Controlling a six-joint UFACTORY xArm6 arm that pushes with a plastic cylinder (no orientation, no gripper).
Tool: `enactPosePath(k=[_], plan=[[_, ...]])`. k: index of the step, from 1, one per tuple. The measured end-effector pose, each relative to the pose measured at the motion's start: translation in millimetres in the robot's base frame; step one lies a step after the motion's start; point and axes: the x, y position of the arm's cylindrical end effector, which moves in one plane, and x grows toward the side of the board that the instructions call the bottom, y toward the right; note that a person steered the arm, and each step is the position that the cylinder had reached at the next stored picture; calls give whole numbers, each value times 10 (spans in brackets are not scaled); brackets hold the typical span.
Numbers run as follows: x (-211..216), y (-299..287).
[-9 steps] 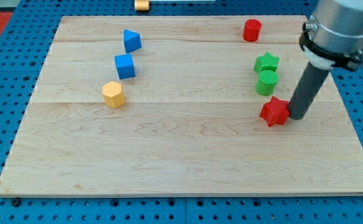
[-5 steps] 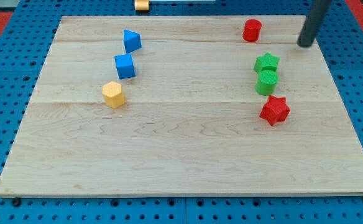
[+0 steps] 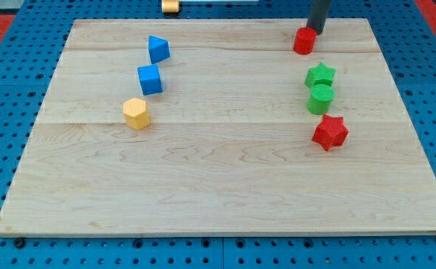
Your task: Push the red circle close to the green star
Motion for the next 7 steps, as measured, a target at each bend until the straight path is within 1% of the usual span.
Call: enactPosePath(k=[2, 3, 4, 5, 6, 7], plan=[[316, 0], [194, 455], [848, 1038], [1770, 1276], [2506, 1237], [3117, 1097]])
